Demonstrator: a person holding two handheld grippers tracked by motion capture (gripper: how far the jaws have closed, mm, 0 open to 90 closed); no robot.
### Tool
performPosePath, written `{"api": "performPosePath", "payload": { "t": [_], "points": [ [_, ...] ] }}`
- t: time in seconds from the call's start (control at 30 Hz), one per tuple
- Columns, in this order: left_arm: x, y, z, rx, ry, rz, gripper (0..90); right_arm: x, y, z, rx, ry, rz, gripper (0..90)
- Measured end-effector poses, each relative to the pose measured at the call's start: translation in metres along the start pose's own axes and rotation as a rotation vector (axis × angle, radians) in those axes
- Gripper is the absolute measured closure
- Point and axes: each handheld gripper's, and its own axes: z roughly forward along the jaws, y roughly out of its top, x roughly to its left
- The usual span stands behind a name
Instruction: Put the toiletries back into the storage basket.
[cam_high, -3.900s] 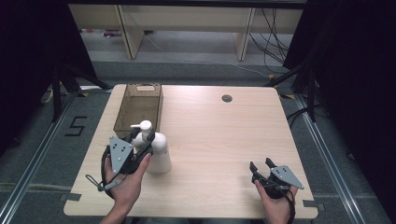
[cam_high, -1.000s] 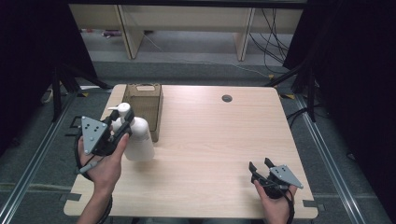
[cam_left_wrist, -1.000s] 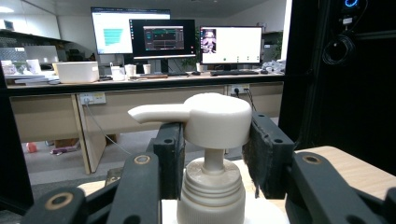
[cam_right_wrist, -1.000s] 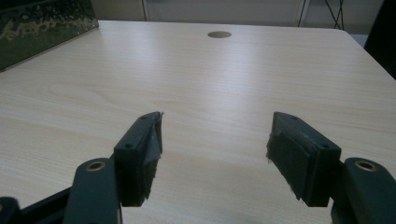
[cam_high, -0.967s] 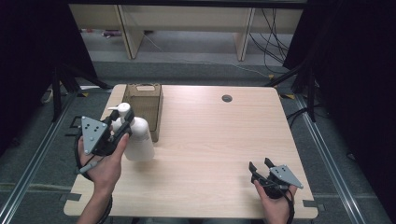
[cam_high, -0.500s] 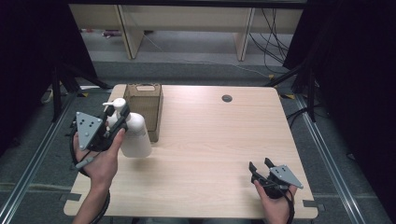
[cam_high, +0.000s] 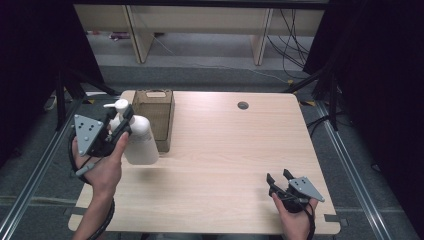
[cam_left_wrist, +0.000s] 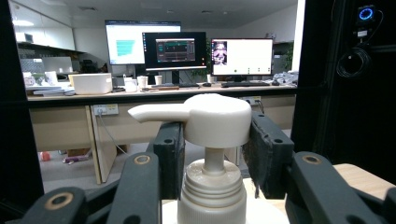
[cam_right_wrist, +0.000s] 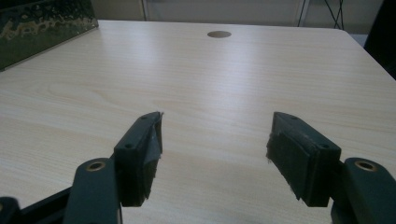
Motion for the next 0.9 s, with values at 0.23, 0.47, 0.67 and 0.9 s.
{"api": "performPosePath", "payload": {
  "t": [0.23, 0.47, 0.67, 0.9],
  "points": [
    [0.004, 0.005, 0.001, -0.01, 0.015, 0.008, 59.5, 0.0, 0.0, 0.001, -0.006, -0.002, -0.006, 35.7],
    [0.008, 0.007, 0.004, -0.017, 0.022, 0.006, 59.6, 0.0, 0.0, 0.0, -0.001, -0.001, 0.0, 35.7],
    [0.011, 0.009, 0.009, -0.027, 0.028, 0.014, 59.5, 0.0, 0.0, 0.0, -0.001, -0.001, 0.0, 35.7],
    [0.015, 0.011, 0.015, -0.034, 0.028, 0.016, 59.6, 0.001, 0.0, 0.0, 0.002, 0.004, 0.007, 35.7]
  ]
}}
